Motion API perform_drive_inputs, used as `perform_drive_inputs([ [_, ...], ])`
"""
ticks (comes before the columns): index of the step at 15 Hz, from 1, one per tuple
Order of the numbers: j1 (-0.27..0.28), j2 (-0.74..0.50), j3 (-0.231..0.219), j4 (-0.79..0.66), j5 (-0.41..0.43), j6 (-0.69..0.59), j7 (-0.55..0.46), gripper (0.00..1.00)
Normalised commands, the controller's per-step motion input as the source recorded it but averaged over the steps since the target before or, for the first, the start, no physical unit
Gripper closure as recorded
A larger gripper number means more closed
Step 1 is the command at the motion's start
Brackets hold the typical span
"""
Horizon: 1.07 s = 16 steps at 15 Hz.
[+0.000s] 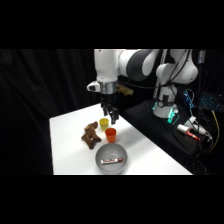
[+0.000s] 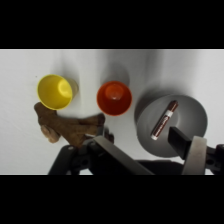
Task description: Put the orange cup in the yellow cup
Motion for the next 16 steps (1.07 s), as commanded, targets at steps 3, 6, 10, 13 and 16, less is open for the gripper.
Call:
perform_drive_inputs([
  [3, 0.03, 0.09, 0.017, -0.07, 0.097, 0.34, 0.07, 0.0],
  [6, 0.032, 0.1, 0.013, -0.09, 0.09, 0.31, 0.08, 0.0],
  [10, 0.046, 0.11, 0.026, -0.09, 0.121, 0.27, 0.09, 0.0],
  [13, 0.069, 0.1, 0.022, -0.08, 0.098, 0.25, 0.11, 0.0],
  [16, 0.095, 0.09, -0.041, -0.07, -0.044, 0.25, 0.17, 0.0],
])
